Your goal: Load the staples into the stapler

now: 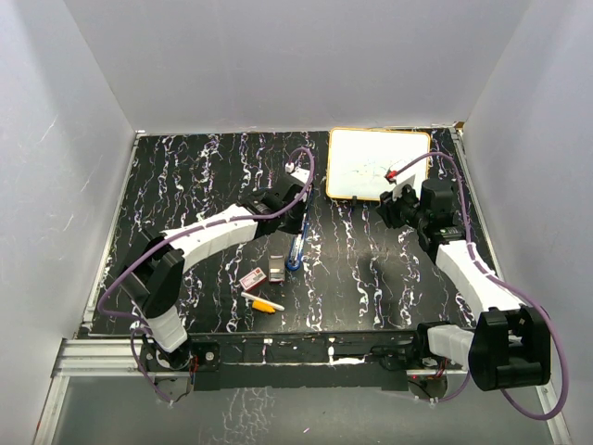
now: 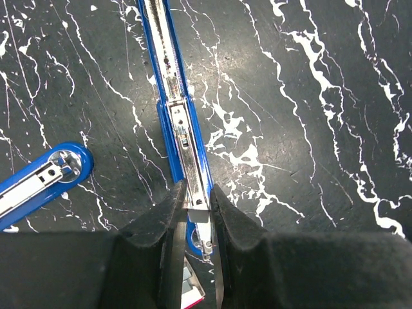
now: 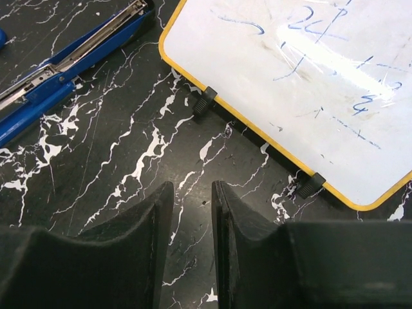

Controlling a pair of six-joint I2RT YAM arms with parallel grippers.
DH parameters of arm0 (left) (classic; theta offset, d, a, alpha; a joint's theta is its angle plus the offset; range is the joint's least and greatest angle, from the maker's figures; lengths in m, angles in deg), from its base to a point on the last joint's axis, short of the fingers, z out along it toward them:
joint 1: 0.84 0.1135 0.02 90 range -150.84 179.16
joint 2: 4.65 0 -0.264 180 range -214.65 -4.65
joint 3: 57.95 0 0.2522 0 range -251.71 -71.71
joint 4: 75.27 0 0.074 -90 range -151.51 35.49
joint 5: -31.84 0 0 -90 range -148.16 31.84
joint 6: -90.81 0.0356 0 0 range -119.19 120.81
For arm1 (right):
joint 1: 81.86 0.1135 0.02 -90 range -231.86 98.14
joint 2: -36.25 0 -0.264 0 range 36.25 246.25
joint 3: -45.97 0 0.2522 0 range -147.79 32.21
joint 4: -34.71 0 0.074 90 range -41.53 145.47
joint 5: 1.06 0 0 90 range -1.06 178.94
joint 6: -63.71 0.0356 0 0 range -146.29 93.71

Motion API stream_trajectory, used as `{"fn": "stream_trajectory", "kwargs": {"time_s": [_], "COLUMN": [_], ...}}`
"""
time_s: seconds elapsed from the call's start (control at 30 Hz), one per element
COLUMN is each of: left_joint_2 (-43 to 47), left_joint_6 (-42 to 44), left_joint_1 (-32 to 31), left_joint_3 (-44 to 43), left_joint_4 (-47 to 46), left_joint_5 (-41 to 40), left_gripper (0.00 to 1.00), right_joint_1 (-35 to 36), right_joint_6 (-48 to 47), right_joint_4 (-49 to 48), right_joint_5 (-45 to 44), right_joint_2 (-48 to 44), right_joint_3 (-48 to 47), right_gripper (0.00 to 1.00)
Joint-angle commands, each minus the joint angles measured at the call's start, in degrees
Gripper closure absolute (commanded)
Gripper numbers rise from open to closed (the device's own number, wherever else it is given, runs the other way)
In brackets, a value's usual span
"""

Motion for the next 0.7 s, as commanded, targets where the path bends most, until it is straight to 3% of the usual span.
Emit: {"fn": "stream_trajectory", "kwargs": {"time_s": [0.0,0.23,0.67], "left_joint_2": [-0.7,-3.5,-6.4], "left_joint_6": [-5.2,-8.4,-7.0], "left_joint_1": [-0.4,-2.3,-3.1], "left_joint_3": [-3.3,-7.3,-7.1], "left_joint_4": [3.8,7.5,6.0], "left_joint_5": [-3.1,-8.8,-11.3], "left_gripper": [1.00,1.00,1.00], "right_joint_1": [-0.8,-2.3,-3.1], "right_joint_6": [0.4,0.4,0.2], "right_joint_4": [-2.5,-2.4,-2.3], "right_joint_5": [0.4,1.0,1.7], "right_joint_2": [0.0,-0.8,-1.2], "right_joint_3": [0.0,0.3,0.3], "right_gripper": [0.67,0.65,0.64]}}
